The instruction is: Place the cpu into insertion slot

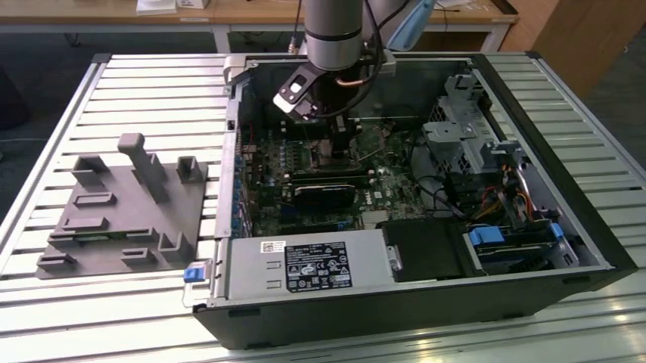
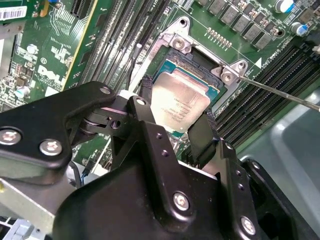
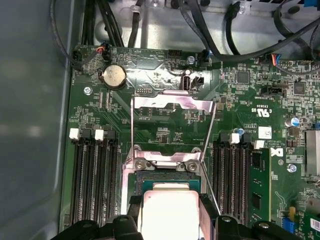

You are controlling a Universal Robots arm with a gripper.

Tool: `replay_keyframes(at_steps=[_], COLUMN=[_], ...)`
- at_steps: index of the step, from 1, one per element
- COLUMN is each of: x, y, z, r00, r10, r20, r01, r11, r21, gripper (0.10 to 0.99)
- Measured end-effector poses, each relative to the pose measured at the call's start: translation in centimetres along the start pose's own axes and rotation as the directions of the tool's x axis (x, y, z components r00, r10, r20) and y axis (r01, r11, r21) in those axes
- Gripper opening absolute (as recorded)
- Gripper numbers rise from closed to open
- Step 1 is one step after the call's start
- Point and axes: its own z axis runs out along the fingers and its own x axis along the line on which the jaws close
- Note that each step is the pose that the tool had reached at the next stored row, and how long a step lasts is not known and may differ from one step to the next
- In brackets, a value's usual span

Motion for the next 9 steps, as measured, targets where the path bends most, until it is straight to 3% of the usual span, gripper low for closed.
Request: replay_keyframes(at_steps=[9], x=[0.02], y=[-0.05], z=[0.44], r00=[1.0000], r10=[0.008], r20=[0.0007], r01=[-0.008], r11=[1.0000], r21=[0.002], gripper=[0.537])
